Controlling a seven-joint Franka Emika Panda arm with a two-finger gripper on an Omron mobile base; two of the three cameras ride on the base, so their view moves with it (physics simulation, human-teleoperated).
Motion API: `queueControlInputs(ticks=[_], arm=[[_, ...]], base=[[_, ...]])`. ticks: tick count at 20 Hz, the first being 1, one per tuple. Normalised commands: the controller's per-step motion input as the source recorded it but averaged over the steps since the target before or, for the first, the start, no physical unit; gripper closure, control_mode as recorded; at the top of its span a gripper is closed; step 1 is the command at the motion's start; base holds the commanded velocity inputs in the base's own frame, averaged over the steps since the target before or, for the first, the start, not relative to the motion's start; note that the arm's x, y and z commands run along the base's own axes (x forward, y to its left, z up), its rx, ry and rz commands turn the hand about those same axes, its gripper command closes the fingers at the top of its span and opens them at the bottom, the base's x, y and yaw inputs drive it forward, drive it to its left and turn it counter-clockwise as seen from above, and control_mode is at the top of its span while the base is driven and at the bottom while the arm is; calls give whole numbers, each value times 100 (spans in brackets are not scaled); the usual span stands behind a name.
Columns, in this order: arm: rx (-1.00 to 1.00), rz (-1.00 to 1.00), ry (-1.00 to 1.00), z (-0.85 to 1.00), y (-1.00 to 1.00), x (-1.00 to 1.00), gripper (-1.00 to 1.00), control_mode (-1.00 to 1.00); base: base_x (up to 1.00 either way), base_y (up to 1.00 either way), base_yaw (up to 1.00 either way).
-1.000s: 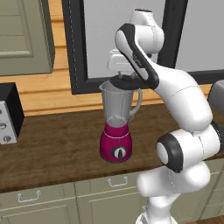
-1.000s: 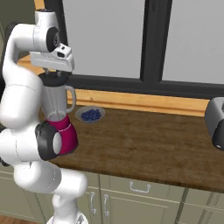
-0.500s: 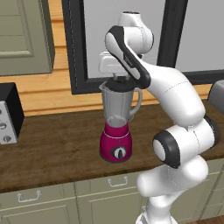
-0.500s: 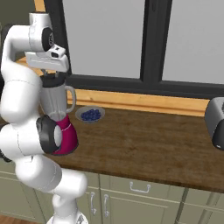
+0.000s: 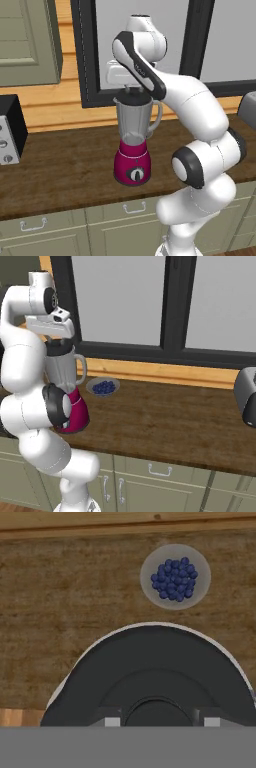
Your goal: Close the lid blender by securely placing the lid on top.
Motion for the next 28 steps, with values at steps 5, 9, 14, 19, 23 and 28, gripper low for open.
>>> queueControlInputs(ticks=[5, 9, 14, 19, 23, 28], arm=[[0, 0, -2, -41, 2, 4, 100, -100], [0, 0, -2, -46, 0, 1, -100, -100], [0, -2, -7, -2, 0, -12, -100, -100], [-1, -4, -15, 9, 0, -38, -100, -100], [0, -6, -13, 0, 0, -48, -100, -100], [-7, -1, -21, -29, 60, -98, -100, -100]], base=[[0, 0, 0], [0, 0, 0], [0, 0, 0], [0, 0, 0], [0, 0, 0], [0, 0, 0]])
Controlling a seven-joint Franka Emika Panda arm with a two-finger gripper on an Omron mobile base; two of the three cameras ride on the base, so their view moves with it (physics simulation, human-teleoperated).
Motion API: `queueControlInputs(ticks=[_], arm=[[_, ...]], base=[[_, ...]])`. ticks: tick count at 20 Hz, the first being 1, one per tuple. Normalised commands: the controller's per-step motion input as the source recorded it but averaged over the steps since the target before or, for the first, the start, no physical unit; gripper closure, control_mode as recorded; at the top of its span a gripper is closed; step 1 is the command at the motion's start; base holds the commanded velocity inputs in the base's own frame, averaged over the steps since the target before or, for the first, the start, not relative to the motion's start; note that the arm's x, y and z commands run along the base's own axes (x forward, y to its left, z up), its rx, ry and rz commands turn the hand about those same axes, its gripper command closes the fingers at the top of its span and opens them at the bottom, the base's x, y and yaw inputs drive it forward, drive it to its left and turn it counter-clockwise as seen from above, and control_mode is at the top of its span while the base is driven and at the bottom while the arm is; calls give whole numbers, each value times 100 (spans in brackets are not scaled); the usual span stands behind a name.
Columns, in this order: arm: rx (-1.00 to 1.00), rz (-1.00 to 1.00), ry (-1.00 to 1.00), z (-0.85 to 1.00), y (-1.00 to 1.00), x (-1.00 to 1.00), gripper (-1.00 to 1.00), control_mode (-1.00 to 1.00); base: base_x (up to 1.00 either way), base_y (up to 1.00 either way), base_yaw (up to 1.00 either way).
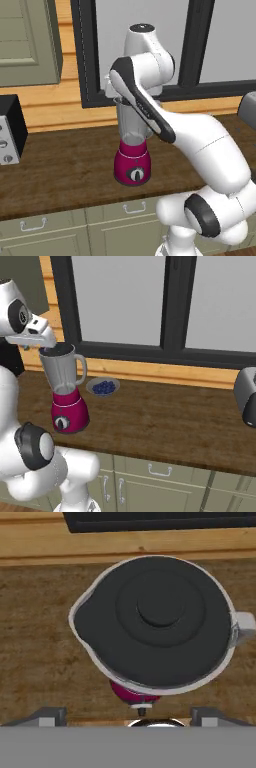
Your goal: Close the lid blender by securely placing the lid on top.
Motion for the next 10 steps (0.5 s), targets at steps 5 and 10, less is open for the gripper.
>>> queueControlInputs(ticks=[5, 10], arm=[[-21, -1, -8, -83, 100, -100, -100, -100], [-13, -1, 6, -80, 63, -76, -100, -100]], base=[[0, 0, 0], [0, 0, 0]])
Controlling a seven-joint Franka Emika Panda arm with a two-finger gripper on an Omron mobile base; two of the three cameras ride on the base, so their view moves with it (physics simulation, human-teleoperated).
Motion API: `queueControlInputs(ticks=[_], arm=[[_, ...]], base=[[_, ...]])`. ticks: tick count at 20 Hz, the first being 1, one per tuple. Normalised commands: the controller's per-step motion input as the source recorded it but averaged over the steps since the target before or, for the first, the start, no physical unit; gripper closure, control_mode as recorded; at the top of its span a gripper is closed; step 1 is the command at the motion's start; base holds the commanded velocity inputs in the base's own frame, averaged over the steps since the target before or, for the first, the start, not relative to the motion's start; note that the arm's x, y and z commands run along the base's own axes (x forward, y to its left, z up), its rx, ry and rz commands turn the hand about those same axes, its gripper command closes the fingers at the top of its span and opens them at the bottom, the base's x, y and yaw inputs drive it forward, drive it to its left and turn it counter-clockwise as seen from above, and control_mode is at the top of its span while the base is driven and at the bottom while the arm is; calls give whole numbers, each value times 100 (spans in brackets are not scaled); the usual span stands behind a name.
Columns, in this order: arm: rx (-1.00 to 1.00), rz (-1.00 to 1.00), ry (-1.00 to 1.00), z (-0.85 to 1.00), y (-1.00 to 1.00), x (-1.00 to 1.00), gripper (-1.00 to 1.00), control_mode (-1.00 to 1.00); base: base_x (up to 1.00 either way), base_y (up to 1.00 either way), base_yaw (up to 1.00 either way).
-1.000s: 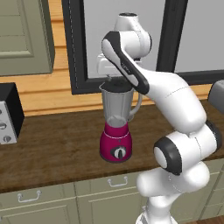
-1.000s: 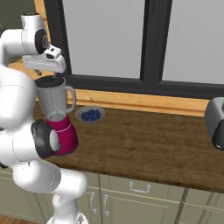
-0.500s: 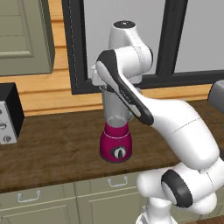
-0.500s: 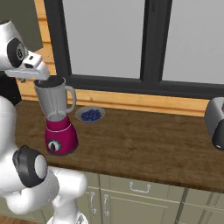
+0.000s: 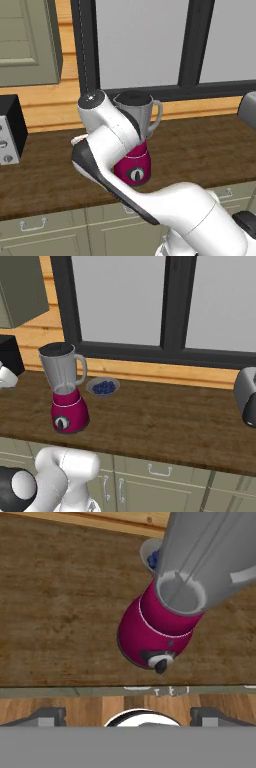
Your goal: Close the lid blender by securely placing the lid on top.
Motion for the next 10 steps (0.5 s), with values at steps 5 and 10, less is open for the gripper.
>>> queueControlInputs(ticks=[5, 10], arm=[[0, 0, 0, 0, 0, 0, -100, -100], [0, 0, 0, 0, 0, 0, -100, -100]], base=[[0, 0, 0], [0, 0, 0]])
